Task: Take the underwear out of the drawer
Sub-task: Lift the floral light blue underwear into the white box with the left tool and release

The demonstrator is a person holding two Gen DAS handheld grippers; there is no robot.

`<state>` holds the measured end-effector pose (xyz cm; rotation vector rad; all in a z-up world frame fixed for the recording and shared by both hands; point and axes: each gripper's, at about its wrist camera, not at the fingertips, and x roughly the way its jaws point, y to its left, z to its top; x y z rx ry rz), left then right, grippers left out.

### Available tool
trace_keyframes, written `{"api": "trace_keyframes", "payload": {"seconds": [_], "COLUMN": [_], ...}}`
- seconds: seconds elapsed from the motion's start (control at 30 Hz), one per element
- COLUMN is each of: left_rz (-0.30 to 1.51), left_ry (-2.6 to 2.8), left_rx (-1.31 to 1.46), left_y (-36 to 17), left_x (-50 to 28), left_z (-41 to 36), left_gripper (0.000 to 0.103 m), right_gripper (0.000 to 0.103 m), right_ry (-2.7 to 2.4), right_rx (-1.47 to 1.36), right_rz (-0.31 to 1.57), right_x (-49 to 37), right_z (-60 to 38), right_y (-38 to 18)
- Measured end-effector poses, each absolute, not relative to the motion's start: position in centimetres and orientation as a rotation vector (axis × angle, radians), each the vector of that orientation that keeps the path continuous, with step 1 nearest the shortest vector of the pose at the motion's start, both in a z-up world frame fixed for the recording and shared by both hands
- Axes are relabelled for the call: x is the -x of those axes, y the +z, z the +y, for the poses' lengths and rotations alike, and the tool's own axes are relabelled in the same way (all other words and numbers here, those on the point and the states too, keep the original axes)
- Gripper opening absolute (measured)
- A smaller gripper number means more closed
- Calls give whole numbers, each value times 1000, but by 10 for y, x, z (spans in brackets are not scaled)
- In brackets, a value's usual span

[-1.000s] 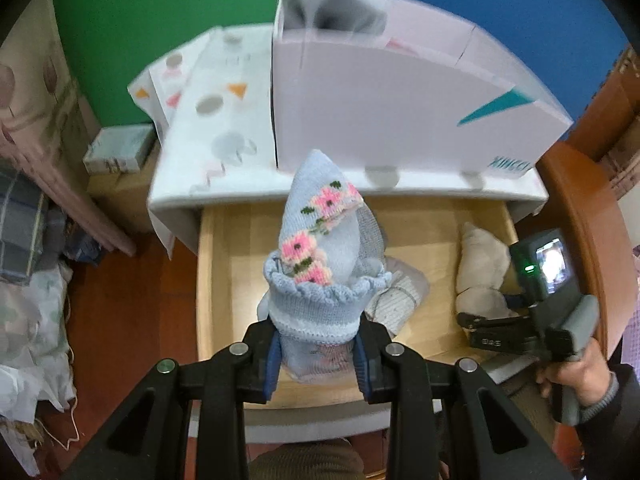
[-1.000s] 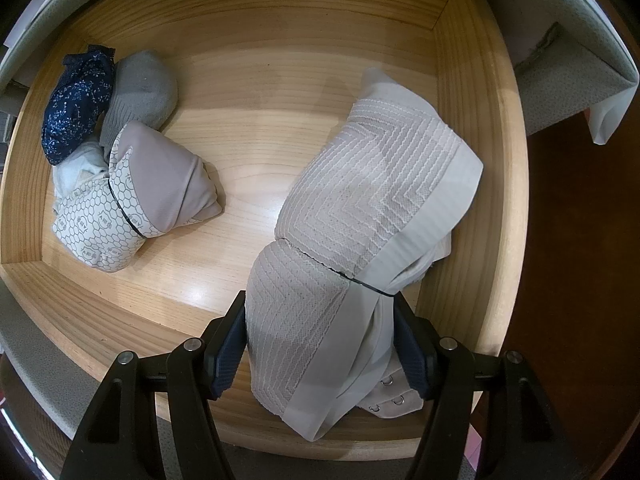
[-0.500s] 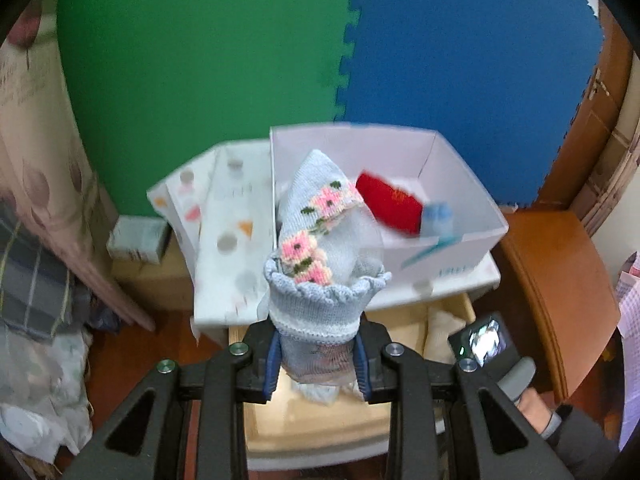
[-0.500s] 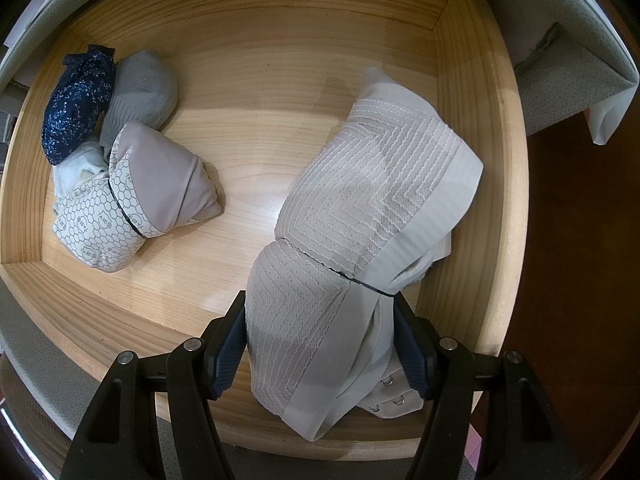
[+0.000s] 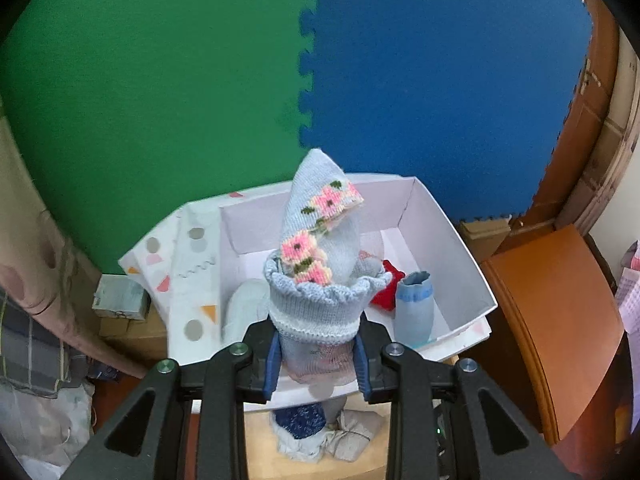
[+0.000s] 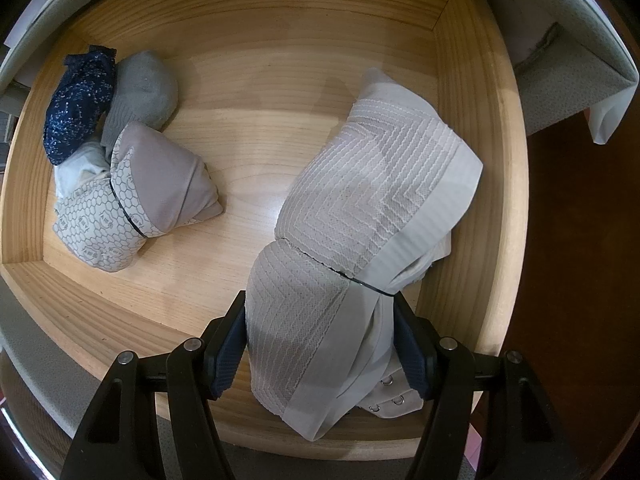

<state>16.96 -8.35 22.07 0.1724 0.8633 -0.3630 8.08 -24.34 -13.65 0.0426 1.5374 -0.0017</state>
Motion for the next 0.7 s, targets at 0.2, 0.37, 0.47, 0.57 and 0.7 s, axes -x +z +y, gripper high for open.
{"api": "trace_keyframes", "payload": {"seconds": [0.2, 0.37, 0.47, 0.57, 0.7], "left_rz": [951, 989, 1019, 1037, 1038], "left_ry": [-350, -329, -321, -307, -298], "left_rx": [-193, -245, -259, -272, -292], "left_y": [179, 151, 138, 127, 122], "left_x": [-202, -218, -226, -230, -229], "left_z": [-106, -118, -121, -124, -126], "left_gripper": [30, 30, 30, 32, 35], "right_gripper": [64, 64, 64, 64, 64], "right_ry": [3, 4, 6, 8, 9], "right_rx": [-54, -57, -58, -61, -60], "right_rz": [1533, 1532, 1532, 1531, 1532], "right_x": [-82, -82, -82, -82, -82], "right_z": [-244, -245, -245, -245, -245], "right_y": [-136, -135, -135, -135, -135]}}
